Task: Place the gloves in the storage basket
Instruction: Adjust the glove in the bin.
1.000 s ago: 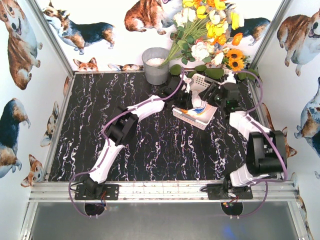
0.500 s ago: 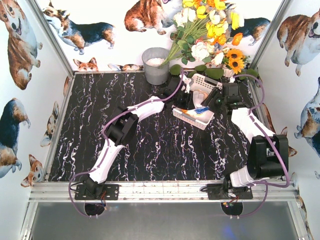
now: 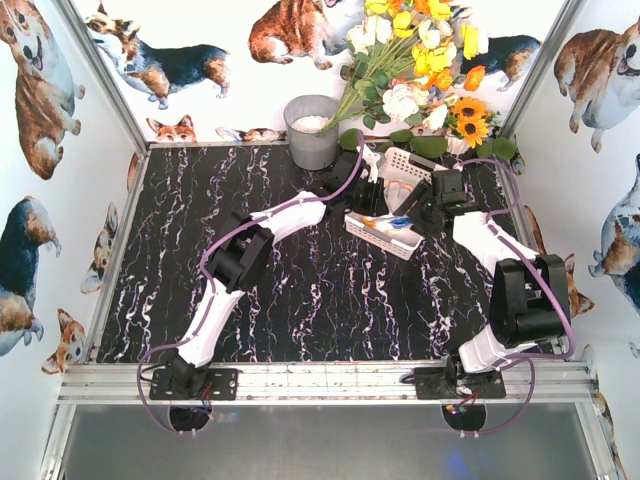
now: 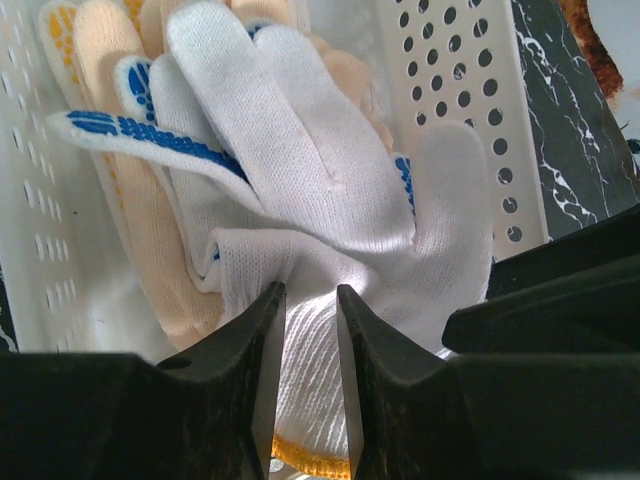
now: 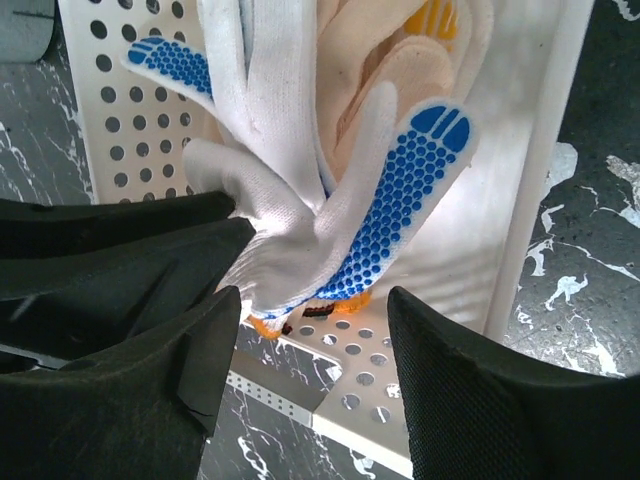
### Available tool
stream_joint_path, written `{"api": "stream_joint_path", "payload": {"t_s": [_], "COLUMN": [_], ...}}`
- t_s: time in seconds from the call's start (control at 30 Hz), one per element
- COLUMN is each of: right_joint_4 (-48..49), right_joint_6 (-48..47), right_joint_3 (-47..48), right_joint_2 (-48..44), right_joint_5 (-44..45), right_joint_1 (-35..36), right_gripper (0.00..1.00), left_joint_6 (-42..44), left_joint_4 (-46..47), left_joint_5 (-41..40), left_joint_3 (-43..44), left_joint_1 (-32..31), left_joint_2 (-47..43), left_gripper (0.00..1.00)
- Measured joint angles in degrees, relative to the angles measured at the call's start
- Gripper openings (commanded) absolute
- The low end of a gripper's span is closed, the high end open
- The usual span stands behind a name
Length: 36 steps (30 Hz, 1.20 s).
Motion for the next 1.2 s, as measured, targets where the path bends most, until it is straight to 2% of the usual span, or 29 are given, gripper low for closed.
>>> {"api": "stream_joint_path", "payload": {"t_s": [0.5, 0.57, 0.73, 0.9, 1.2], "right_joint_4": [3.19, 3.48, 8.24, 13.90, 22.95], "right_joint_6": [2.95, 3.23, 3.69, 4.13, 0.63], "right_joint_3": [0.02, 0.02, -1.70, -4.39, -5.49], "right_joint_2": [5.16, 5.38, 5.42, 5.42, 5.99], "right_joint_5": [3.87, 4.26, 5.53, 5.73, 5.55], "right_joint_1": [2.19, 2.36, 2.34, 2.34, 2.23], "right_gripper": [0.63, 0.57, 0.28, 0.07, 0.07], "left_joint_6": [-0.22, -0.24, -0.15, 0.72, 2.75], "left_joint_4": [0.72, 0.83, 0.74, 0.59, 0.68], "left_joint_5": [-0.09, -0.22, -0.22, -0.28, -1.33], "left_joint_3": [-0.81, -0.81, -0.85, -0.96, -1.70], "left_joint_1": [0.00, 0.00, 0.04, 0.11, 0.15], "left_joint_2": [0.39, 0.70, 1.18, 1.18, 1.18], "left_gripper": [0.18, 0.18, 0.16, 0.14, 0.13]}}
